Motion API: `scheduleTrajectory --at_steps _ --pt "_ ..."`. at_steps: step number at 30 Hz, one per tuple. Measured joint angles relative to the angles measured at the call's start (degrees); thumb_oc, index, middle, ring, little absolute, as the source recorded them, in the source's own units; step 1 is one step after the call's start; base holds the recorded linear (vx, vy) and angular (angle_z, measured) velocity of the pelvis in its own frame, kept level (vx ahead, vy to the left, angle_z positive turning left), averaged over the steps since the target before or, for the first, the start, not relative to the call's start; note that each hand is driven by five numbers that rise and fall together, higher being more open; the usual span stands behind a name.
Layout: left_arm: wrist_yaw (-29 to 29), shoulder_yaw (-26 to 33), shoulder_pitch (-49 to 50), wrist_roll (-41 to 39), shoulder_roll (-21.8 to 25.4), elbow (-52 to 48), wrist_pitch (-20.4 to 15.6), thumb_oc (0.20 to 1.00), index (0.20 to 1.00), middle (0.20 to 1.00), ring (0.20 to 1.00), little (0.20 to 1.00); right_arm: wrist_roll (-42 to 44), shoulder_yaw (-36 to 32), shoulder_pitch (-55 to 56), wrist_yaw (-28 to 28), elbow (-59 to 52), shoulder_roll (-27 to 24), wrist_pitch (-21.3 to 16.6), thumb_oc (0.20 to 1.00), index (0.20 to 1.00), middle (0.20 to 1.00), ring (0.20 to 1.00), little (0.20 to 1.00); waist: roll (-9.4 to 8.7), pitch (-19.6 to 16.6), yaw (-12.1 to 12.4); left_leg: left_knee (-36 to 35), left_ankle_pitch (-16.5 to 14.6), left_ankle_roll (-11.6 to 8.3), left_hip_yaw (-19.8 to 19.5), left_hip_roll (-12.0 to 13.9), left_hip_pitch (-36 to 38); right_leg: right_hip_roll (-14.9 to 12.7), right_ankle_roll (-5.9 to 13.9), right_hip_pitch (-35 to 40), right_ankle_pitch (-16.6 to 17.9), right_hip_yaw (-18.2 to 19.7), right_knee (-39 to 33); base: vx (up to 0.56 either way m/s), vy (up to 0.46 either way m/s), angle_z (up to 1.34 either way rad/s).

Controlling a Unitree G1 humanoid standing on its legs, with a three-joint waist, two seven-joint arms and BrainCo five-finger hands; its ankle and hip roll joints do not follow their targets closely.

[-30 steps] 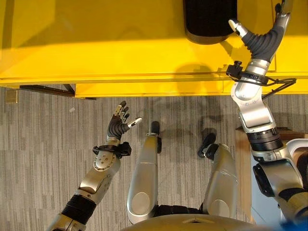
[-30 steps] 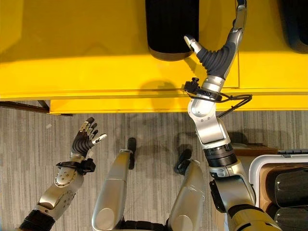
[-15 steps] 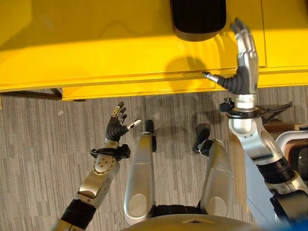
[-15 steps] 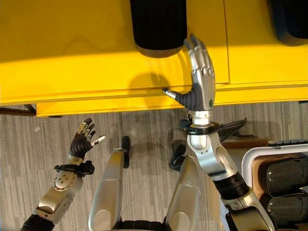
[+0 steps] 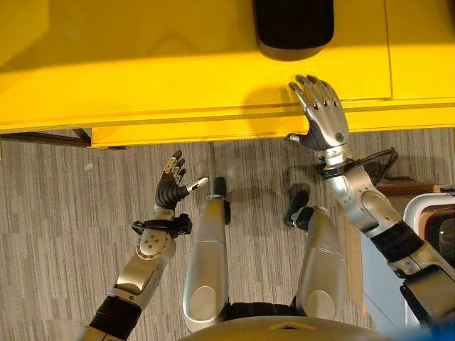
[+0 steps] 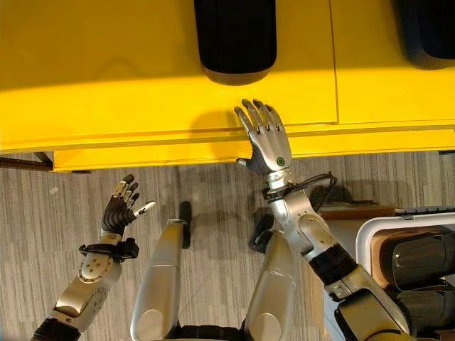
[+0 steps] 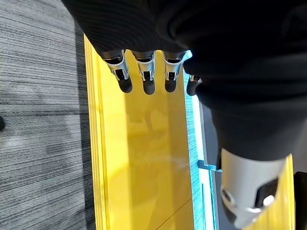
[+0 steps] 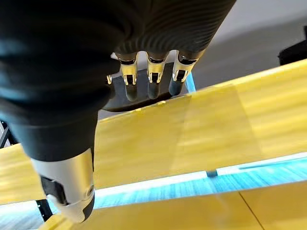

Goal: Move parts from the plastic box to the shelf.

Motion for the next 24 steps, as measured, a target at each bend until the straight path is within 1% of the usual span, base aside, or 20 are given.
scheduleTrajectory --at_steps 3,8,12,18,24 --pt "0.0 0.1 -0.1 0.0 -0.1 0.0 0.0 1.0 1.0 1.0 1.0 1.0 -0.1 0.3 -2.6 -0.2 2.9 2.0 1.0 1.0 1.0 1.0 1.0 1.0 0.0 0.0 0.4 0.0 0.0 -0.02 0.0 0.0 0.2 0.1 0.01 0.2 0.0 0.1 0.0 0.0 0.0 0.0" --pt "0.0 0.7 -0.1 0.0 -0.2 0.1 0.0 1.0 1.0 1.0 1.0 1.0 0.0 0.4 -4.5 0.0 4.9 2.1 2.2 1.0 1.0 1.0 1.0 1.0 0.0 0.0 1.3 -0.1 0.1 -0.11 0.0 0.0 0.5 0.1 -0.12 0.3 0.0 0.1 0.1 0.0 0.0 0.0" --pt "-0.1 1.2 -0.1 -0.1 -0.2 0.1 0.0 1.0 1.0 1.0 1.0 1.0 0.0 0.6 -5.8 0.3 6.0 2.2 2.7 1.0 1.0 1.0 1.0 1.0 0.0 0.0 1.4 -0.2 0.1 -0.19 0.0 -0.1 0.5 0.0 -0.21 0.3 -0.1 0.1 0.1 0.0 0.0 0.0" --pt "-0.1 1.2 -0.2 -0.1 -0.2 0.1 0.0 1.0 1.0 1.0 1.0 1.0 0.3 0.6 -6.7 1.8 5.9 2.1 2.8 1.0 1.0 1.0 1.0 1.0 0.01 0.0 1.3 -0.3 0.2 -0.31 0.0 -0.3 0.5 -0.1 -0.22 0.3 -0.1 0.0 0.0 0.0 0.0 0.0" --pt "-1.0 2.0 -0.2 -0.2 -0.3 0.1 0.0 1.0 1.0 1.0 1.0 1.0 3.0 0.6 -8.0 3.7 6.1 1.8 2.4 1.0 1.0 1.0 1.0 1.0 0.01 0.0 1.3 -0.2 0.4 -0.52 0.0 -0.3 0.5 -0.1 -0.26 0.3 -0.1 0.0 0.1 0.0 0.0 0.0"
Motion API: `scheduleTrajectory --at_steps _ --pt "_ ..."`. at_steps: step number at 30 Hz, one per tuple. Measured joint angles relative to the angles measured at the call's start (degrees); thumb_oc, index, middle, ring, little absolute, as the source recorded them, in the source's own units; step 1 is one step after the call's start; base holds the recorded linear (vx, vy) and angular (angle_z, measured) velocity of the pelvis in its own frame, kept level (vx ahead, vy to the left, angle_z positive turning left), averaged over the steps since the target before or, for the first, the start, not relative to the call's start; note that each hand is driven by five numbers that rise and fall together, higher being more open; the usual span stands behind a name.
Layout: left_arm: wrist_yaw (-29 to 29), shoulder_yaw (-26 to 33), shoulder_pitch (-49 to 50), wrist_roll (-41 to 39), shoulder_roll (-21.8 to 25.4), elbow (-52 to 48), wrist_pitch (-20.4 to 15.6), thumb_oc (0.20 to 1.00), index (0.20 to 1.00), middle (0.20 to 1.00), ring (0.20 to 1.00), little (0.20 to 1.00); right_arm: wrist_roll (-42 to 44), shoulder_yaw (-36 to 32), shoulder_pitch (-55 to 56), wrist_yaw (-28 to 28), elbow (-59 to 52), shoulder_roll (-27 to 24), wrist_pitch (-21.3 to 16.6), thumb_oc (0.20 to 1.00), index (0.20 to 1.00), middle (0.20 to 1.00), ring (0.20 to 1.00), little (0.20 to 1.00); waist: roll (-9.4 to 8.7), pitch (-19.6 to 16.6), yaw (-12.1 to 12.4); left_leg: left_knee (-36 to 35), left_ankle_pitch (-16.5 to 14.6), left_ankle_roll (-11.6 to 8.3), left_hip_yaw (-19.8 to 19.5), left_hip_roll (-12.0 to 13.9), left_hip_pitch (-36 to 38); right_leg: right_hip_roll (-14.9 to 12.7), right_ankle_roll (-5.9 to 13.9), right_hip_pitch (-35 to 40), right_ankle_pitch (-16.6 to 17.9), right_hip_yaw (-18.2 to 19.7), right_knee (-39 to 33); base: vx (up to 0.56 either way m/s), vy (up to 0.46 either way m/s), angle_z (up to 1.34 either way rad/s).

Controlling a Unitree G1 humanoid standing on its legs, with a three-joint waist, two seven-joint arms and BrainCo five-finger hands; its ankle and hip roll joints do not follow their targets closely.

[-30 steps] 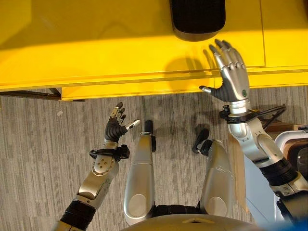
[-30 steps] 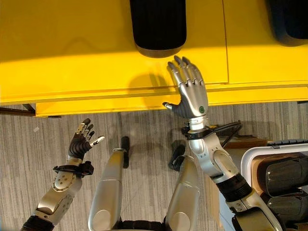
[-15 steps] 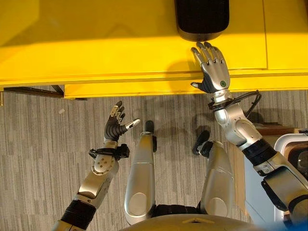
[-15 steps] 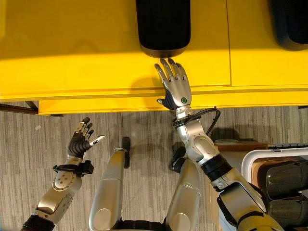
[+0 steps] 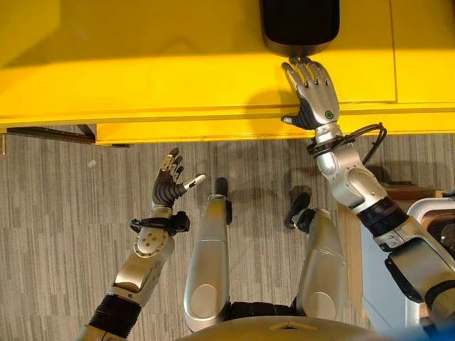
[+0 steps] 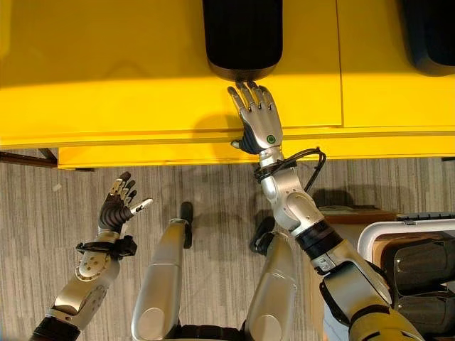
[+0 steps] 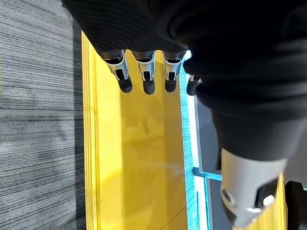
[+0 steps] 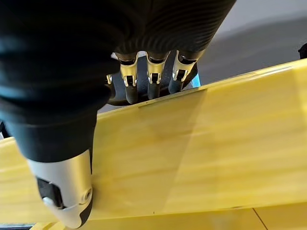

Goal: Move parts from the plastic box to the shelf.

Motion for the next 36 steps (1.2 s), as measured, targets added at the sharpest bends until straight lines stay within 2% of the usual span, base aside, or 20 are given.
scheduleTrajectory --at_steps 22,32,36 --pt "-0.3 0.7 0.1 -0.5 -0.2 0.0 0.2 1.0 1.0 1.0 1.0 1.0 2.8 -1.1 0.6 0.9 -1.8 -0.8 -1.0 1.0 1.0 1.0 1.0 1.0 0.03 0.0 0.0 -0.3 0.0 0.12 -0.1 0.2 -0.1 -0.1 -0.03 0.0 0.0 -0.1 -0.1 0.0 0.0 0.0" --pt "-0.2 1.7 0.7 -0.4 -0.4 0.0 0.6 1.0 1.0 1.0 1.0 1.0 9.6 -4.4 12.2 2.2 -11.6 -1.6 -6.1 1.0 1.0 1.0 1.0 1.0 0.02 0.0 -0.2 -1.7 0.1 -0.11 0.4 0.9 2.4 0.7 0.14 1.7 0.0 0.0 -0.8 -0.01 -0.019 -0.03" --pt "-0.2 1.8 1.3 -0.4 -0.4 0.0 0.6 1.0 1.0 1.0 1.0 1.0 11.0 -6.6 17.6 3.1 -13.7 -4.3 -7.6 1.0 1.0 1.0 1.0 1.0 0.0 0.0 -0.6 -2.7 0.2 -0.17 0.7 1.2 4.5 0.9 -0.09 2.9 -0.3 0.3 -0.7 -0.03 -0.036 -0.04"
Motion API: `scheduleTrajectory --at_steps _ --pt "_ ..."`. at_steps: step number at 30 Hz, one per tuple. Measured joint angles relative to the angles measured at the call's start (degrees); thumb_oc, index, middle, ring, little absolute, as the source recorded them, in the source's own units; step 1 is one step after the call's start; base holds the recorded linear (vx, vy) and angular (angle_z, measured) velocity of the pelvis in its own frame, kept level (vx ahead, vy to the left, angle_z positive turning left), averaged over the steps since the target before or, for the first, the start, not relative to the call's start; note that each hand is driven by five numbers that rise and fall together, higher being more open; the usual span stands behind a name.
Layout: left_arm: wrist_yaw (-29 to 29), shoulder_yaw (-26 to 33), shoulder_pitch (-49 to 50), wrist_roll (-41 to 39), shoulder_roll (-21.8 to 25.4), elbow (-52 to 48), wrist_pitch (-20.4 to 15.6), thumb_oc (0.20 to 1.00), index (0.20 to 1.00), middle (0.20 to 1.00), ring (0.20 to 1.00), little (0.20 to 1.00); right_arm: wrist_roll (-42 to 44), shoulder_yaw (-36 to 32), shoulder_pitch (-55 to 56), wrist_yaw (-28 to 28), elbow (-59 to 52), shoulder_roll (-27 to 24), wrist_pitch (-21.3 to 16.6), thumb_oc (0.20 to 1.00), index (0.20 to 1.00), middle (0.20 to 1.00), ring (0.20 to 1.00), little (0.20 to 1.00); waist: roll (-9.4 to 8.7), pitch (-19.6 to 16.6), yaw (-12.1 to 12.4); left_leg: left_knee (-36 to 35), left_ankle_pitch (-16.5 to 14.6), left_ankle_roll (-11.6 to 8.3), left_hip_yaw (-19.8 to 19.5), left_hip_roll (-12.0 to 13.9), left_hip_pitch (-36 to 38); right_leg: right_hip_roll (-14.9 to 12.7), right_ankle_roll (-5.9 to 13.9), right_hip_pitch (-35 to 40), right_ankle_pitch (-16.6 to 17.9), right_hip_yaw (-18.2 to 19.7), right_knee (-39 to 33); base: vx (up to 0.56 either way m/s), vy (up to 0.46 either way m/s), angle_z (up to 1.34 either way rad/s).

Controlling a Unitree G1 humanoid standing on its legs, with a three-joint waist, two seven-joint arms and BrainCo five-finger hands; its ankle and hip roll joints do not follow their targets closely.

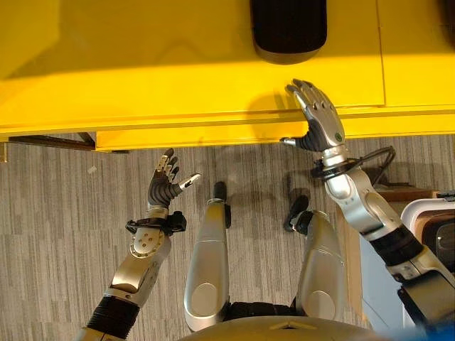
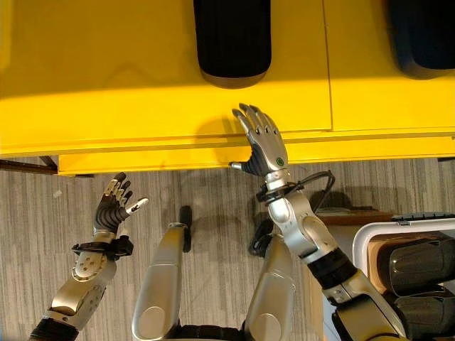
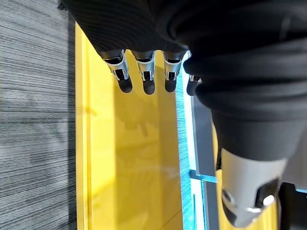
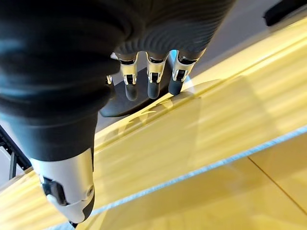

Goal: Move parts from the plastic box to the shelf.

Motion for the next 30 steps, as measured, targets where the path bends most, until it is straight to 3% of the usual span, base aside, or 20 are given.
scheduleTrajectory --at_steps 4,9,18,21,24,28,30 --pt "-0.1 0.1 1.6 0.0 0.1 0.2 0.1 1.0 1.0 1.0 1.0 1.0 3.2 -3.3 6.3 -0.1 -2.5 -1.4 -1.9 1.0 1.0 1.0 1.0 1.0 -0.06 0.0 -1.1 -0.9 0.0 -0.16 0.8 0.8 2.8 0.9 -0.26 1.8 -0.2 0.6 -0.4 -0.04 -0.05 -0.13" --pt "-1.3 0.0 1.5 0.0 0.1 0.7 0.1 1.0 1.0 1.0 1.0 1.0 8.2 -4.8 10.0 -0.2 -3.7 -1.1 -4.1 1.0 1.0 1.0 1.0 1.0 -0.01 0.0 -2.7 -4.4 1.1 -1.71 1.3 2.4 7.9 2.9 -0.71 5.2 -0.2 0.7 -2.0 -0.04 -0.067 -0.16" --pt "-3.5 2.0 3.4 -0.1 -0.1 1.6 0.0 1.0 1.0 1.0 1.0 1.0 25.9 -7.3 15.8 0.8 -6.7 -0.6 -10.4 1.0 1.0 1.0 1.0 1.0 0.45 -0.2 -4.7 -19.1 5.5 -3.8 6.5 8.9 24.0 11.3 -3.19 14.0 1.5 2.3 -10.8 0.01 -0.104 -0.41" --pt "-4.2 3.0 4.2 -0.2 -1.6 1.6 0.4 1.0 1.0 1.0 1.0 1.0 33.4 -9.7 18.6 3.3 -6.7 -0.5 -10.8 1.0 1.0 1.0 1.0 1.0 1.97 -1.1 -5.1 -25.5 8.2 -3.83 8.9 10.8 29.0 14.3 -4.48 15.5 2.0 3.0 -12.6 -0.01 -0.116 -0.33" --pt "-5.5 3.3 5.2 -0.2 -2.5 1.7 1.3 1.0 1.0 1.0 1.0 1.0 44.0 -12.2 21.1 5.7 -6.4 1.5 -10.8 1.0 1.0 1.0 1.0 1.0 4.11 -3.2 -5.7 -28.9 9.7 -1.92 8.3 11.6 31.4 16.0 -5.32 15.6 1.4 4.1 -12.8 0.01 -0.11 -0.29" --pt "-6.5 3.4 5.5 -0.2 -5.8 2.1 1.4 1.0 1.0 1.0 1.0 1.0 47.0 -13.9 22.8 7.4 -6.5 1.1 -10.8 1.0 1.0 1.0 1.0 1.0 6.1 -7.2 -6.3 -30.1 12.7 -2.06 8.1 11.8 32.7 17.3 -5.32 15.6 0.5 5.3 -13.3 0.03 -0.148 -0.2" --pt "-6.8 3.5 5.9 -0.2 -6.5 2.4 1.4 1.0 1.0 1.0 1.0 1.0 47.4 -14.1 23.7 8.0 -6.5 1.1 -10.9 1.0 1.0 1.0 1.0 1.0 5.96 -10.2 -5.9 -29.5 15.7 -1.46 6.7 11.5 32.6 17.9 -5.63 16.3 0.3 5.9 -14.5 0.08 -0.142 -0.23"
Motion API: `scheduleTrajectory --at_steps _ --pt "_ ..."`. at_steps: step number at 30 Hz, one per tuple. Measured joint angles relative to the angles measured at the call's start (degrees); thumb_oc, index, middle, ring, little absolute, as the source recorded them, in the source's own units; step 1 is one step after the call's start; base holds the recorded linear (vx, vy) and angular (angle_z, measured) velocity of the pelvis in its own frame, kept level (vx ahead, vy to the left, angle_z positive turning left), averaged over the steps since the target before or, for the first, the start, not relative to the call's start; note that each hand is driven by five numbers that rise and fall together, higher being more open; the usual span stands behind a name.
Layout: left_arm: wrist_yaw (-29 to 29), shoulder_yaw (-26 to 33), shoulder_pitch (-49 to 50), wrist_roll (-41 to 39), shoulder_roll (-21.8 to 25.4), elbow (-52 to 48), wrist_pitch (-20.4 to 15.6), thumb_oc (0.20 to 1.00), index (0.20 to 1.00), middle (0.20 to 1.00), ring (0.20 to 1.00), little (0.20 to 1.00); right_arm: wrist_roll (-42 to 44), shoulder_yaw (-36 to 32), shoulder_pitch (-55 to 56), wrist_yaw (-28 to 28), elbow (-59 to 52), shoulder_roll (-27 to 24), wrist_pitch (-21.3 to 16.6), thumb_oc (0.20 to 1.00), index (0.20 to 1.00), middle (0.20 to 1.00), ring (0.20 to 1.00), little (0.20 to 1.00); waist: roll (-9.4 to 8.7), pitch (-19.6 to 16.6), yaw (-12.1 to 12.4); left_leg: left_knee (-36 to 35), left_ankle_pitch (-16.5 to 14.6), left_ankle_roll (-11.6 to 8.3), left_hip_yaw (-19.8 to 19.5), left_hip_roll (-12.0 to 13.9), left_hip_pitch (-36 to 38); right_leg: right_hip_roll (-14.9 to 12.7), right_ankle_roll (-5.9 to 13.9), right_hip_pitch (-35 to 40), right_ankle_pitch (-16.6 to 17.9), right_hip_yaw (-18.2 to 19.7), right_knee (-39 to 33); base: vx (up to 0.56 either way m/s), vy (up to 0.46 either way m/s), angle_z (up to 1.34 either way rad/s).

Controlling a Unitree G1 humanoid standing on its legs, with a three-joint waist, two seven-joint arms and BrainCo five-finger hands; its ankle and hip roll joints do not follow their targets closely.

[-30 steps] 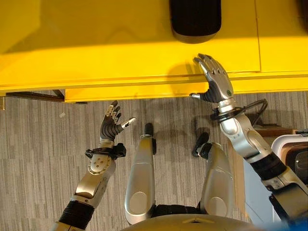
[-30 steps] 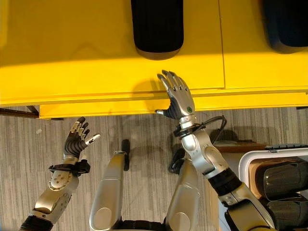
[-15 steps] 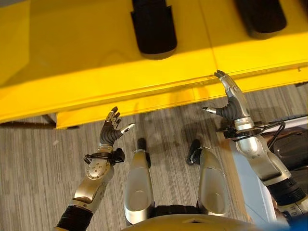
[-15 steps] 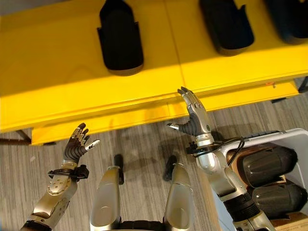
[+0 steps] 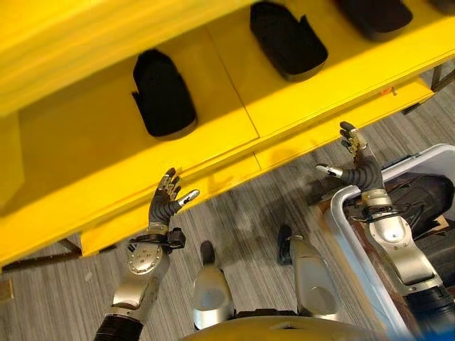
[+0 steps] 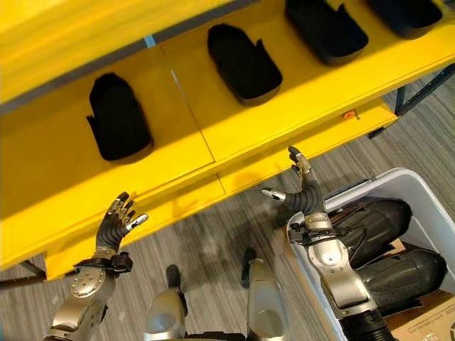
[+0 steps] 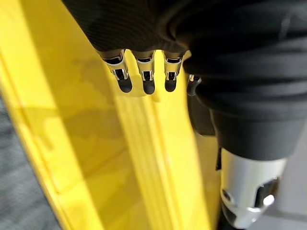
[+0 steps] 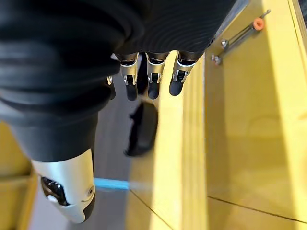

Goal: Move parts from the plastic box to the shelf.

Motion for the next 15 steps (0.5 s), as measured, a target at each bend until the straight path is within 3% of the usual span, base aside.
scheduleTrajectory --at_steps 1,3,4,5,6,8,10,11,12,15 --pt "-0.9 0.0 0.0 0.0 -0.1 0.4 0.0 1.0 1.0 1.0 1.0 1.0 0.0 -0.9 0.8 0.2 0.2 0.4 0.0 1.0 1.0 1.0 1.0 1.0 -0.89 -0.4 0.5 5.0 1.7 1.09 -4.7 -1.0 -1.7 0.4 -1.85 3.1 1.3 2.0 -3.4 0.07 -0.1 -0.31" --pt "-1.7 -0.1 0.8 0.0 -0.5 1.3 0.0 1.0 1.0 1.0 1.0 1.0 1.0 -1.0 1.8 0.5 0.7 1.0 0.0 1.0 1.0 1.0 1.0 1.0 -2.62 -1.9 1.6 3.7 -3.3 -1.62 -10.0 -6.5 -2.3 -0.1 -1.59 5.0 3.2 3.9 -8.0 0.08 -0.071 -0.49" --pt "-1.8 -0.1 1.7 0.0 -0.5 1.7 0.0 1.0 1.0 1.0 1.0 1.0 1.9 -1.2 2.4 1.0 0.7 1.0 -0.1 1.0 1.0 1.0 1.0 1.0 -2.48 -2.9 1.7 1.3 -4.2 -0.86 -11.0 -11.2 -2.6 0.1 -2.27 7.8 5.8 4.2 -13.2 0.1 -0.041 -0.44" --pt "-1.8 -0.1 2.0 0.0 -0.7 1.8 0.0 1.0 1.0 1.0 1.0 1.0 2.0 -1.4 3.1 1.2 0.8 1.1 -0.1 1.0 1.0 1.0 1.0 1.0 -2.69 -3.2 1.5 0.9 -4.5 -0.64 -11.4 -13.2 -3.2 0.3 -2.08 8.7 6.4 4.3 -14.9 0.09 -0.018 -0.41" --pt "-2.2 -0.1 2.8 0.1 -1.0 1.9 -0.1 1.0 1.0 1.0 1.0 1.0 2.3 -2.1 5.2 1.9 0.8 1.6 -0.1 1.0 1.0 1.0 1.0 1.0 -3.01 -4.6 1.7 0.3 -5.6 1.22 -12.7 -18.2 -4.3 0.3 -2.14 9.5 7.6 5.3 -17.3 0.06 0.006 -0.35" --pt "-2.3 0.0 4.5 0.1 -1.1 1.9 -0.2 1.0 1.0 1.0 1.0 1.0 2.5 -2.2 6.7 3.0 0.8 2.3 0.0 1.0 1.0 1.0 1.0 1.0 -2.68 -5.2 1.5 -0.7 -6.4 3.28 -13.9 -23.1 -4.8 1.7 -1.1 10.7 8.8 6.5 -19.6 0.04 0.009 -0.51" --pt "-2.3 0.1 6.1 0.1 -1.4 1.9 -0.2 1.0 1.0 1.0 1.0 1.0 2.9 -1.9 7.2 3.6 0.9 2.7 0.0 1.0 1.0 1.0 1.0 1.0 -1.97 -5.7 1.9 -1.9 -5.9 4.25 -17.2 -25.0 -4.4 2.9 -1.3 10.7 9.0 7.7 -19.9 0.06 0.041 -0.65" --pt "-2.6 0.2 7.1 0.1 -1.9 1.7 -0.2 1.0 1.0 1.0 1.0 1.0 3.6 -1.8 7.2 4.3 0.9 3.3 0.1 1.0 1.0 1.0 1.0 1.0 -1.2 -6.2 1.7 -2.9 -5.3 7.53 -18.5 -24.5 -3.4 5.8 -1.09 10.4 8.9 10.1 -19.8 0.09 0.06 -0.77" --pt "-3.2 0.2 7.4 0.1 -2.0 1.7 0.1 1.0 1.0 1.0 1.0 1.0 3.9 -1.7 7.0 4.8 1.0 4.8 0.2 1.0 1.0 1.0 1.0 1.0 -2.26 -6.4 1.5 -3.9 -5.3 8.11 -17.2 -23.9 -2.9 5.8 -0.25 9.7 8.4 11.0 -19.2 0.08 0.073 -0.82" --pt "-3.7 -0.1 6.7 0.1 -2.0 1.7 0.2 1.0 1.0 1.0 1.0 1.0 3.9 -1.4 6.6 5.7 1.0 5.4 0.1 1.0 1.0 1.0 1.0 1.0 -2.92 -6.8 1.7 -5.9 -4.6 8.41 -14.6 -23.8 -1.5 5.3 0.8 9.6 7.8 11.5 -18.5 0.04 0.062 -0.39"
